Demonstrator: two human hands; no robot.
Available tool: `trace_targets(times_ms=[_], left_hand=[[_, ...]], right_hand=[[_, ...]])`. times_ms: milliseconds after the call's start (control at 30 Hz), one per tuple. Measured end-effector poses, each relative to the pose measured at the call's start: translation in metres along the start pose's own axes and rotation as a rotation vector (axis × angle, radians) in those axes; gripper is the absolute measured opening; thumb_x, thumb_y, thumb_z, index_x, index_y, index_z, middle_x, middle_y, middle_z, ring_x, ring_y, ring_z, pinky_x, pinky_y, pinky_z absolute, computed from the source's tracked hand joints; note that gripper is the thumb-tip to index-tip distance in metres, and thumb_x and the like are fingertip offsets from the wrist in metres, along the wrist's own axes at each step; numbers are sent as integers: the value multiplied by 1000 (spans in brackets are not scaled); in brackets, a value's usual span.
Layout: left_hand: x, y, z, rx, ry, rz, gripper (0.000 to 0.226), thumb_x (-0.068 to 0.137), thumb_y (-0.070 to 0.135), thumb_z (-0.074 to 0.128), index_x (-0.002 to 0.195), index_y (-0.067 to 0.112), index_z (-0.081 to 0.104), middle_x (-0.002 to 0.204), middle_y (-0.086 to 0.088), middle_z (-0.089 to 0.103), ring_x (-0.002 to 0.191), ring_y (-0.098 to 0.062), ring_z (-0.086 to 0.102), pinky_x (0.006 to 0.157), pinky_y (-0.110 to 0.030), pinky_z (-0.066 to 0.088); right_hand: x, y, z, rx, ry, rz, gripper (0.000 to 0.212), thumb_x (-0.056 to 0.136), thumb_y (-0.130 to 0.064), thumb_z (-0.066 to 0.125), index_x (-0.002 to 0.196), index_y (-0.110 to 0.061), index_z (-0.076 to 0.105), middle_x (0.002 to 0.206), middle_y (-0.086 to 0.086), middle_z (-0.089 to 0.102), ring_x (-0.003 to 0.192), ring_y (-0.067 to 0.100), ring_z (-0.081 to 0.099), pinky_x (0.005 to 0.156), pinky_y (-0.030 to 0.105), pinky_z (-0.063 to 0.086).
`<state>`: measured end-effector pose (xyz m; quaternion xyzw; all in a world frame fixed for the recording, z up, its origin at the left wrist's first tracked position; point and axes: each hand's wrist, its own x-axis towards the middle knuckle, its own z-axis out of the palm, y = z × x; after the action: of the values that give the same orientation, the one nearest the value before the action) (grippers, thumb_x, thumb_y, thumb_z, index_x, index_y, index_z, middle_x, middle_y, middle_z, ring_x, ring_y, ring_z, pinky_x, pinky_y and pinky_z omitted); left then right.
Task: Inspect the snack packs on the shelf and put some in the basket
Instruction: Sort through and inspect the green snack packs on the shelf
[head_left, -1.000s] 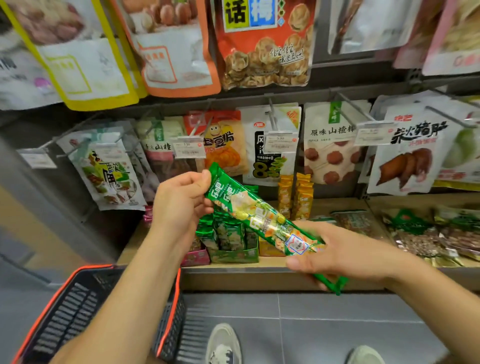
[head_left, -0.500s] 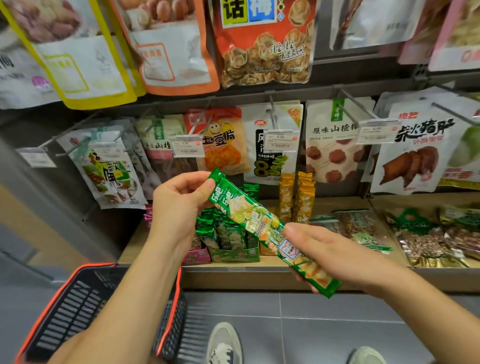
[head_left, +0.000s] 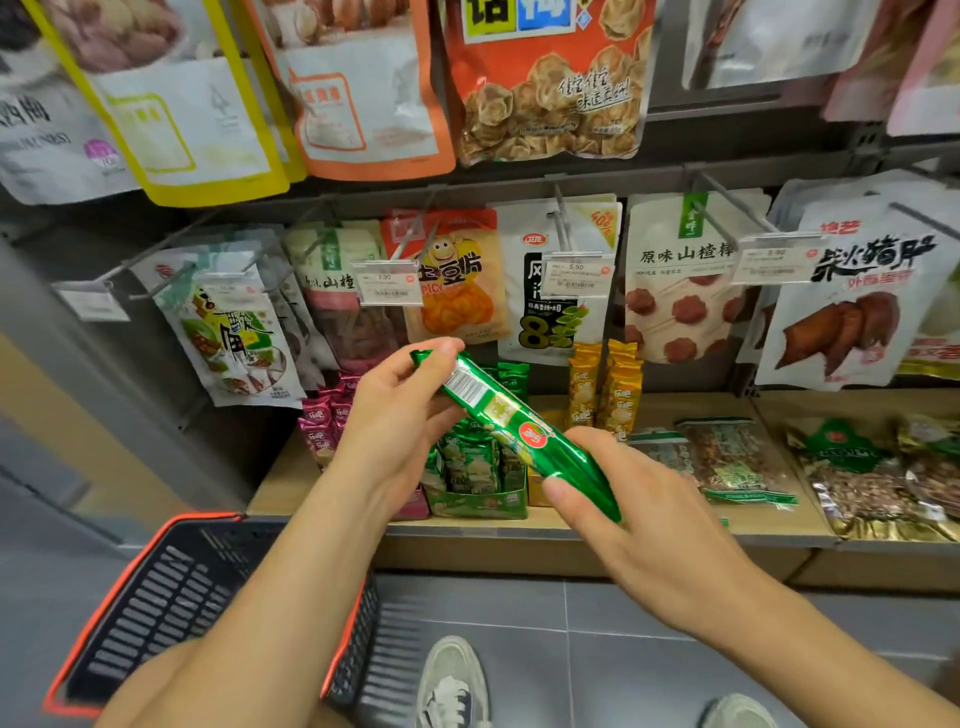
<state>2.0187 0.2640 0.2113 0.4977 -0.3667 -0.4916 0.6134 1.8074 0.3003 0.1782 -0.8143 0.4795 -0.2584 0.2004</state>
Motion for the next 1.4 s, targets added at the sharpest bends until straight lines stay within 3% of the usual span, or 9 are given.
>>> trace_targets(times_ms=[167, 367, 500, 833, 933, 1033, 1167, 1300, 1400], left_hand=[[3, -2, -2, -30, 39, -31, 32, 97, 32, 55, 79, 21, 79, 76, 1, 69, 70, -8, 65, 68, -23, 54], [-1, -5, 5, -186, -14, -13, 33, 77, 32, 71, 103, 12, 68, 87, -1, 67, 82, -11, 65, 72, -24, 56], [-7, -3, 11, -219, 23, -31, 22, 83, 18, 71, 102, 8, 64, 91, -3, 71, 80, -12, 69, 70, -24, 57], [-11, -35, 13, -125, -115, -131, 45, 72, 30, 74, 108, 5, 65, 105, -14, 74, 93, -24, 72, 69, -26, 57], [-10, -41, 3, 30, -128, -127, 34, 76, 27, 79, 105, 12, 70, 101, -9, 75, 89, -22, 73, 67, -27, 56], [-14, -42, -3, 325, -219, -86, 23, 72, 26, 82, 93, 22, 75, 92, -3, 76, 83, -13, 71, 67, -24, 55], [-24, -45, 2, 435, -322, -70, 17, 74, 15, 83, 88, 19, 75, 87, -1, 76, 78, -10, 68, 70, -19, 54], [-27, -44, 3, 435, -312, -24, 14, 76, 14, 81, 88, 18, 75, 85, -5, 75, 75, -7, 63, 71, -23, 53], [-33, -52, 0, 504, -359, -72, 20, 73, 13, 84, 90, 17, 75, 88, -3, 75, 77, -11, 63, 78, -31, 54]], right_hand=[[10, -3, 2, 476, -112, 176, 44, 84, -62, 37, 99, -29, 62, 79, -1, 63, 62, 7, 56, 64, 40, 50], [16, -5, 5, 588, -89, 224, 35, 97, -49, 40, 93, -22, 61, 67, -4, 56, 55, 10, 56, 55, 27, 43], [23, -15, 16, 590, -34, 237, 41, 102, -45, 33, 87, -16, 57, 74, 2, 55, 68, 18, 54, 65, 37, 43], [46, -13, 29, 700, -11, 301, 26, 101, -50, 28, 97, -30, 44, 83, -1, 55, 74, 17, 54, 66, 33, 40], [52, -13, 32, 652, -160, 284, 34, 97, -57, 30, 105, -29, 47, 95, -3, 60, 86, 12, 59, 71, 32, 44], [65, -14, 27, 746, -117, 232, 32, 92, -51, 45, 108, -26, 57, 104, 1, 66, 100, 16, 64, 86, 29, 51], [74, -17, 23, 903, 18, 234, 20, 92, -30, 61, 101, -13, 67, 99, 14, 70, 91, 20, 65, 83, 42, 55], [72, -18, 24, 1070, 134, 299, 29, 90, -30, 62, 103, -4, 63, 103, 27, 66, 90, 33, 63, 87, 62, 51], [72, -11, 20, 1187, 195, 336, 19, 94, -29, 59, 97, -10, 61, 83, 10, 65, 75, 21, 61, 76, 47, 55]])
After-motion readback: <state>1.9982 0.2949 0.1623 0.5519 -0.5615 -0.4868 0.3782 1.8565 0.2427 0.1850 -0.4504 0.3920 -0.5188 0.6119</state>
